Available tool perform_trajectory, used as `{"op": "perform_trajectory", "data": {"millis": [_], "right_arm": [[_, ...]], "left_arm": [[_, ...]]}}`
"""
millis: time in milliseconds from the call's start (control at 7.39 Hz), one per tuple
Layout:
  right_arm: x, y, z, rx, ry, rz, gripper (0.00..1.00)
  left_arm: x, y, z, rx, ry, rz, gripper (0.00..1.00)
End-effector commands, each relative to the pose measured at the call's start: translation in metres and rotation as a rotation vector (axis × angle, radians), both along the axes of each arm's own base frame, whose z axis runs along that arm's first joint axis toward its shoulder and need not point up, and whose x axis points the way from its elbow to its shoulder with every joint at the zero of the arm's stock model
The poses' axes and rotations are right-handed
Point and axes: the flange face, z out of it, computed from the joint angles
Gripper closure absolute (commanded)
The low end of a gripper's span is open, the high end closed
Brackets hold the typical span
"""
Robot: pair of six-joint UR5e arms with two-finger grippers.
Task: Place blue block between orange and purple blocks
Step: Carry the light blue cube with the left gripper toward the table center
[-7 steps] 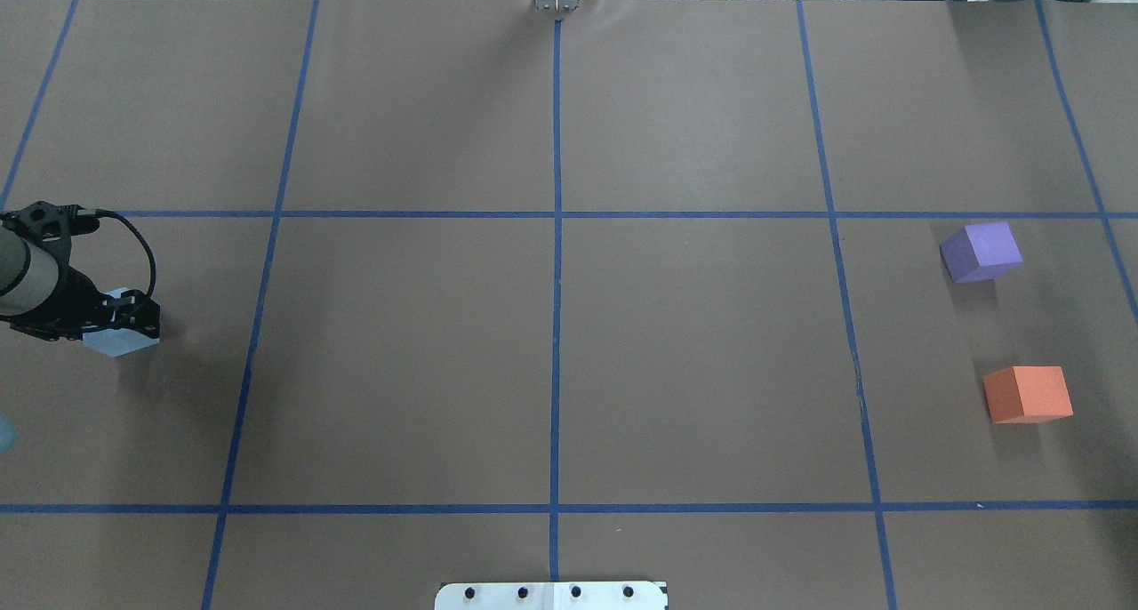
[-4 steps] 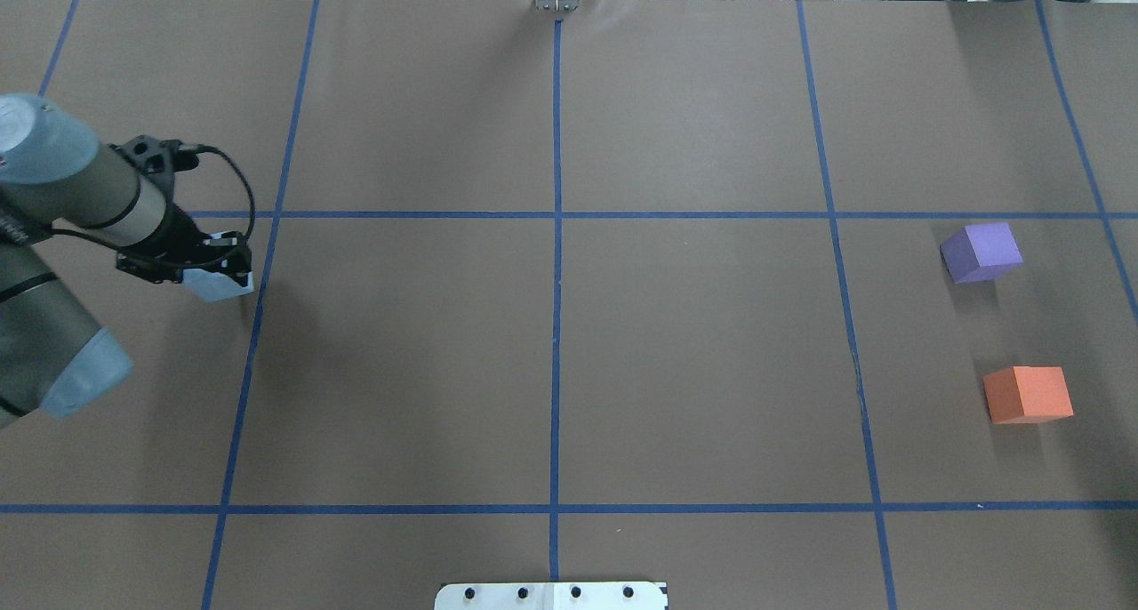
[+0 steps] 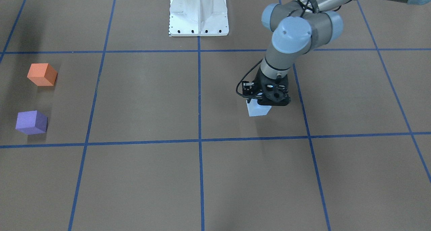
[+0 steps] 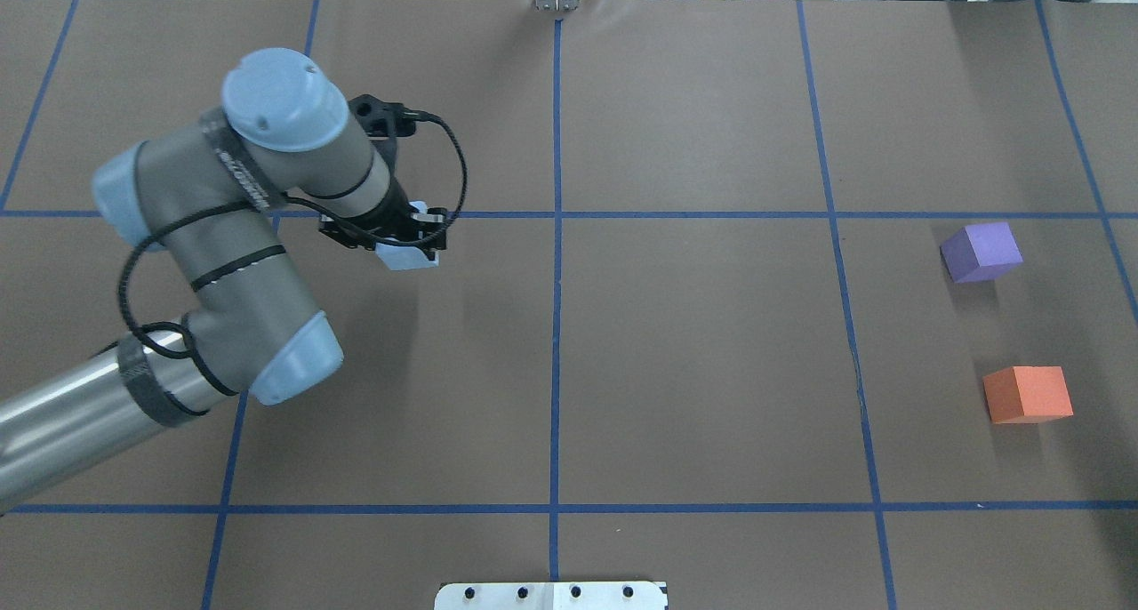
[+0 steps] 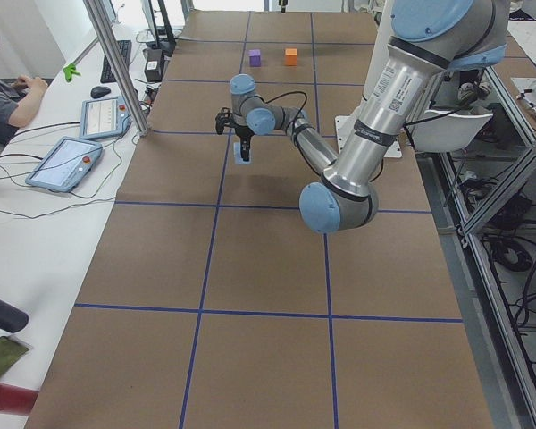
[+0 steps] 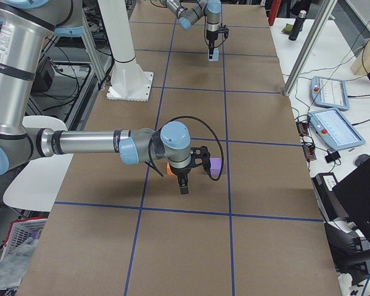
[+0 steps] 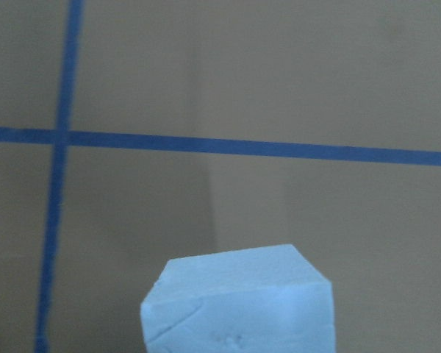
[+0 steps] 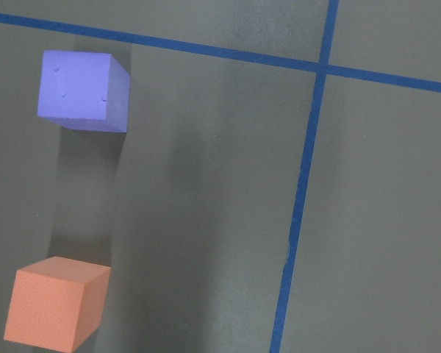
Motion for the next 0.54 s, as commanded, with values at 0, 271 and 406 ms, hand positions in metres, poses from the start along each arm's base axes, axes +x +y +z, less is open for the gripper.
{"op": "perform_trajectory", "data": {"millis": [0,271,406], "right_arm": [[-0.001,0.000,-0.002,0.009,-0.008,-0.002,0.00],[-0.001,0.000,-0.002,0.009,-0.008,-0.002,0.00],[-0.001,0.000,-0.002,0.009,-0.008,-0.002,0.00]], "left_arm": [[0.101,0.026,-0.075,0.103,-0.016,0.028,0.75],[0.148,0.043,-0.071,0.142,-0.026,0.058,0.69],[0.154,0.044,-0.064,0.132,-0.041,0.063,0.64]]}}
